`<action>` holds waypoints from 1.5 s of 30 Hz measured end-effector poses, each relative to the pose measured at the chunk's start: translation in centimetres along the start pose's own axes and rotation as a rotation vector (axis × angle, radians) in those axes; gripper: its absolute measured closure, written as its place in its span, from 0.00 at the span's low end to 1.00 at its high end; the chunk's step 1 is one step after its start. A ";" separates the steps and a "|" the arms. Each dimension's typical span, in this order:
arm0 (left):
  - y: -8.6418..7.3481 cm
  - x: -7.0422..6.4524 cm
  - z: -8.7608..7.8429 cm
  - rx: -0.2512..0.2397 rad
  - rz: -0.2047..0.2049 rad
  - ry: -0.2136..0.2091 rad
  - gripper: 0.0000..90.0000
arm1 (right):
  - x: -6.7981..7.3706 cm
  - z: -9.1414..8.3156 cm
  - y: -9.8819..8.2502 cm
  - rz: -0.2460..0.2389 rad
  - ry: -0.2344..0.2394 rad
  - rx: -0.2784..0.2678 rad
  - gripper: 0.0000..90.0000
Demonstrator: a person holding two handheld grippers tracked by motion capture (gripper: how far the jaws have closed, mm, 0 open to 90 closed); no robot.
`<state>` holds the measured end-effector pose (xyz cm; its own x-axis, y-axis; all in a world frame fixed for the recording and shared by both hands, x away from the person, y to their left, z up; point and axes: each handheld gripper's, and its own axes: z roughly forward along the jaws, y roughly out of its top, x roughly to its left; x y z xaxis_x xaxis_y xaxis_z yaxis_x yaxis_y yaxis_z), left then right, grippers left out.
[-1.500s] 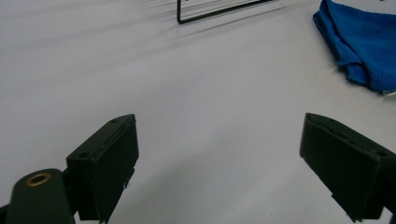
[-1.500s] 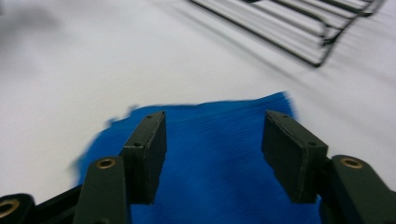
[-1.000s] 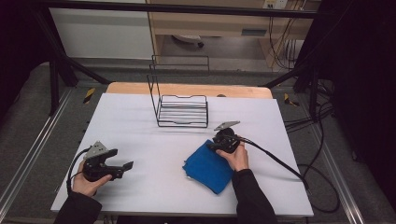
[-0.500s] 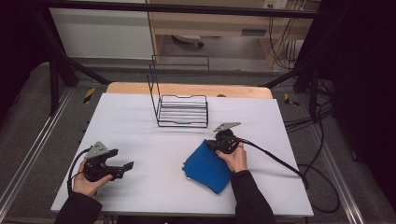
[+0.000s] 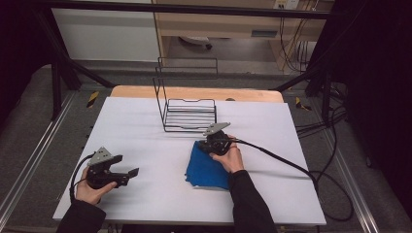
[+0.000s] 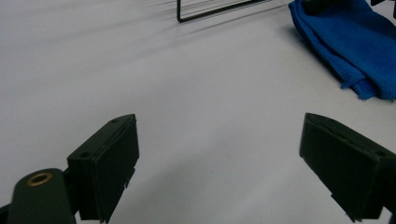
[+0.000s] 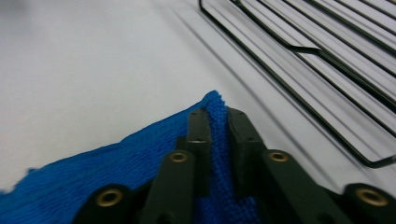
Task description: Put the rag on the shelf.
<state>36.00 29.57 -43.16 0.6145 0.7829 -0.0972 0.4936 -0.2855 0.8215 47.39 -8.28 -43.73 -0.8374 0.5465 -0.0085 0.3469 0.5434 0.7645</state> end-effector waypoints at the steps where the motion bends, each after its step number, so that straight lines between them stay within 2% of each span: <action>1: 0.0 0.0 0.0 0.000 0.000 0.000 0.13 | 0.0 0.1 -0.1 -0.004 -0.019 -0.006 0.83; 3: 0.0 0.1 0.0 0.001 -0.002 0.001 0.13 | 0.0 -0.2 -0.1 -0.003 -0.038 -0.020 0.73; 6: -0.1 0.1 0.0 0.001 -0.004 0.003 0.13 | 0.1 -1.7 0.2 0.059 -0.067 -0.065 0.54; 7: 0.0 0.1 0.0 0.002 -0.004 0.004 0.13 | 0.1 -2.4 0.2 0.082 -0.082 -0.073 0.49; 8: 0.0 0.1 0.0 0.002 -0.004 0.004 0.13 | 0.1 -2.4 0.2 0.082 -0.082 -0.073 0.49; 9: 0.0 0.0 0.0 0.002 -0.003 0.003 0.13 | 0.2 -4.0 -0.2 0.143 -0.116 -0.082 0.40; 12: 0.0 -0.1 0.1 0.008 0.002 0.003 0.13 | 0.7 -6.1 -1.8 0.218 -0.124 -0.080 0.36; 14: -0.1 -0.1 0.1 0.010 0.002 0.004 0.13 | 1.3 -7.1 -3.0 0.246 -0.127 -0.065 0.36; 18: 0.0 -0.1 0.1 0.009 0.002 0.004 0.13 | 2.9 -8.9 -6.1 0.295 -0.113 -0.024 0.40; 20: 0.0 -0.2 0.1 0.006 0.002 0.004 0.13 | 3.6 -9.5 -7.4 0.297 -0.111 0.009 0.40; 22: 0.0 -0.2 0.0 0.004 0.000 0.003 0.13 | 4.2 -10.1 -8.5 0.323 -0.113 0.019 0.41; 26: 0.0 -0.2 0.1 0.008 0.000 0.003 0.13 | 5.4 -10.4 -9.9 0.330 -0.109 0.059 0.44; 29: 0.0 -0.3 0.0 0.007 0.005 0.001 0.13 | 6.0 -10.2 -10.3 0.336 -0.109 0.070 0.50; 32: 0.0 -0.2 0.1 0.010 0.005 0.001 0.13 | 6.2 -10.1 -10.3 0.357 -0.102 0.064 0.61; 34: -0.1 -0.2 0.1 0.013 0.004 0.001 0.13 | 6.4 -10.1 -10.3 0.378 -0.108 0.057 0.70; 39: -0.1 -0.3 0.2 0.012 0.006 -0.001 0.13 | 6.2 -10.0 -10.1 0.423 -0.073 0.063 0.92; 45: -0.1 -0.3 0.2 0.011 0.003 -0.003 0.13 | 5.5 -10.7 -9.8 0.427 -0.058 0.070 0.95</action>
<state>35.93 29.29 -43.29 0.6180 0.7802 -0.0962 0.4985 -0.2943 0.8154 34.83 -17.41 -44.32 -0.5886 0.7650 0.2612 0.6861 0.3018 0.6619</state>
